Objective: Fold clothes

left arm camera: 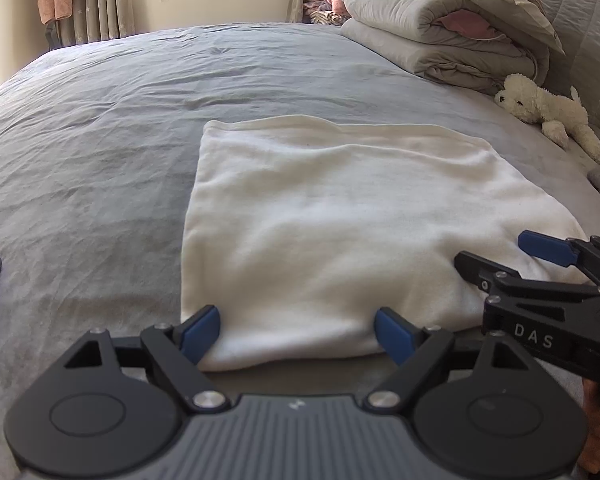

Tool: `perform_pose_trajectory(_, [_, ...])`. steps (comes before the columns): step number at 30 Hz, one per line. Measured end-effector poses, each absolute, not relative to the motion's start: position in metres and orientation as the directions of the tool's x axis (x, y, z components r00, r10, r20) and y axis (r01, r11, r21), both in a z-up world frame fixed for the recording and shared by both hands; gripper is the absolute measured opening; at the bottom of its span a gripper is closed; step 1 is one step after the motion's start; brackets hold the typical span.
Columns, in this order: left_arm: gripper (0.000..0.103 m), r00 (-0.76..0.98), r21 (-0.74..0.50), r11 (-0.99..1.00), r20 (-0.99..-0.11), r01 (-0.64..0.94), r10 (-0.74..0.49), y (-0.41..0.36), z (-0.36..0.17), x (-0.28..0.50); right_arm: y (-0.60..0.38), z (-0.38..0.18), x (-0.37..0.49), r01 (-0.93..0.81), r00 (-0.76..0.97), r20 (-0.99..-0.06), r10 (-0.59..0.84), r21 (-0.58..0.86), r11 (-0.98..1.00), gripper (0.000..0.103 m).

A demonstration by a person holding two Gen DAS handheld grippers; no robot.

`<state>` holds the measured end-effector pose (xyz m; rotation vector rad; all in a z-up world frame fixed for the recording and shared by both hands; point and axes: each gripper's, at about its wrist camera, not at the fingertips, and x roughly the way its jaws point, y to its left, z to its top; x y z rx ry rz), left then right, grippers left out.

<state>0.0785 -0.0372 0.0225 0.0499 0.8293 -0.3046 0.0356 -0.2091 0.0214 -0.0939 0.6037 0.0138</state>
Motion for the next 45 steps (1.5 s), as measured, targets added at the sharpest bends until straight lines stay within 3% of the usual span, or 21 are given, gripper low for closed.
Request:
perform_pose_trajectory(11, [0.086, 0.631, -0.086, 0.954, -0.733, 0.287, -0.256, -0.035, 0.023, 0.078, -0.217, 0.022, 0.01, -0.107, 0.755, -0.655, -0.035, -0.175, 0.979, 0.074])
perform_pose_trajectory(22, [0.086, 0.627, -0.093, 0.953, -0.734, 0.288, -0.261, -0.035, 0.023, 0.079, -0.311, 0.03, 0.018, 0.162, 0.705, -0.706, 0.065, 0.249, 0.955, 0.074])
perform_pose_trajectory(34, [0.086, 0.625, -0.094, 0.953, -0.735, 0.288, -0.262, -0.034, 0.024, 0.08, -0.367, 0.032, 0.007, 0.464, 0.67, -0.734, -0.109, 0.3, 0.834, 0.068])
perform_pose_trajectory(38, [0.086, 0.627, -0.089, 0.953, -0.735, 0.288, -0.258, -0.035, 0.023, 0.079, -0.373, 0.029, -0.006, 0.469, 0.725, -0.688, -0.02, 0.473, 0.746, 0.072])
perform_pose_trajectory(45, [0.086, 0.635, -0.077, 0.955, -0.731, 0.285, -0.248, -0.037, 0.022, 0.078, -0.344, 0.022, -0.011, 0.416, 0.778, -0.628, 0.011, 0.528, 0.74, 0.072])
